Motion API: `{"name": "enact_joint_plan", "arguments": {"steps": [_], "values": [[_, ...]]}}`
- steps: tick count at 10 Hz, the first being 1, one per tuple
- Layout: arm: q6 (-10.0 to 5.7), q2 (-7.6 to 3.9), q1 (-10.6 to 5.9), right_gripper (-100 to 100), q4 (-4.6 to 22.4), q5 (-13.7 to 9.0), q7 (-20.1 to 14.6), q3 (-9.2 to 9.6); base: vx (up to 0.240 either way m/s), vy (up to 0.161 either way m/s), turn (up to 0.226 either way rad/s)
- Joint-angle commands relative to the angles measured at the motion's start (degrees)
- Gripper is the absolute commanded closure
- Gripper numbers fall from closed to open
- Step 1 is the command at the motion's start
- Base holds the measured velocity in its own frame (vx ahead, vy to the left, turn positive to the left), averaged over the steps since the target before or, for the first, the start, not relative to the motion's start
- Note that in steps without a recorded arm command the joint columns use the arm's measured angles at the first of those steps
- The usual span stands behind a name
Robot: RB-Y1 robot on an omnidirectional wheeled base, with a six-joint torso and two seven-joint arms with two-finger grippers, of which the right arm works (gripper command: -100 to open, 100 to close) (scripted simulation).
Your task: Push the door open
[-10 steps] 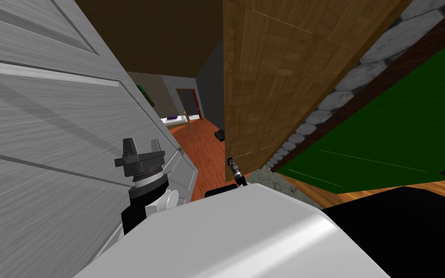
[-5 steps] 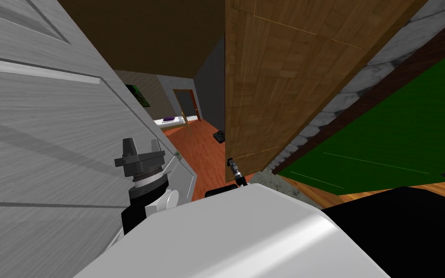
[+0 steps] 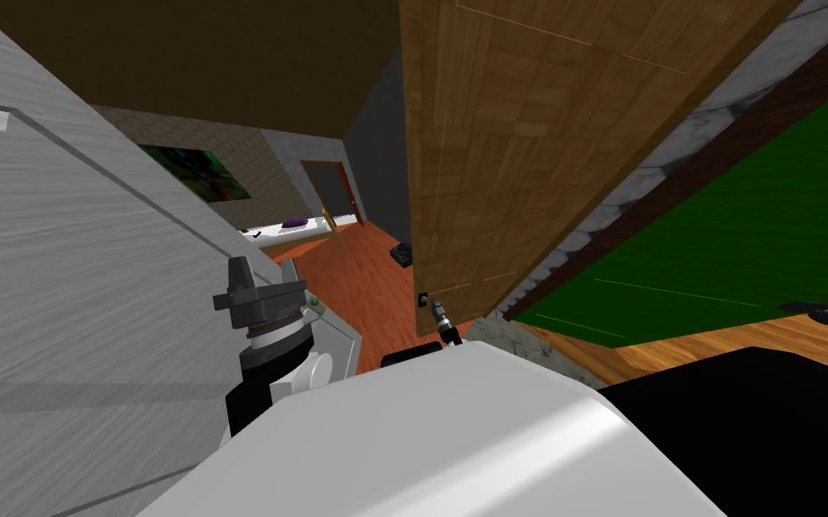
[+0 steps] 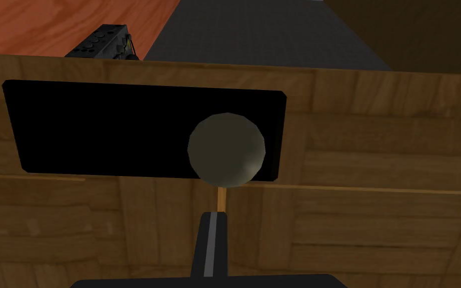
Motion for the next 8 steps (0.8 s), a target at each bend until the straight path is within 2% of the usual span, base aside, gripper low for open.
{"name": "enact_joint_plan", "arguments": {"steps": [1,3,5,6,8], "values": [[0.35,-0.09,0.40,-100,-0.5,0.0,-0.2,0.11,-0.225,0.030,-0.017],[0.74,0.33,1.09,-100,-1.5,-0.3,-0.1,0.26,-0.237,0.048,-0.049],[1.14,1.52,1.81,-100,-2.5,-0.6,-0.1,0.41,-0.274,0.059,-0.060],[0.98,1.17,1.49,-100,-2.0,-0.6,-0.1,0.34,-0.120,0.031,-0.014],[0.61,0.62,1.05,-100,-1.4,-0.6,-0.1,-0.03,0.143,0.039,0.027]]}}
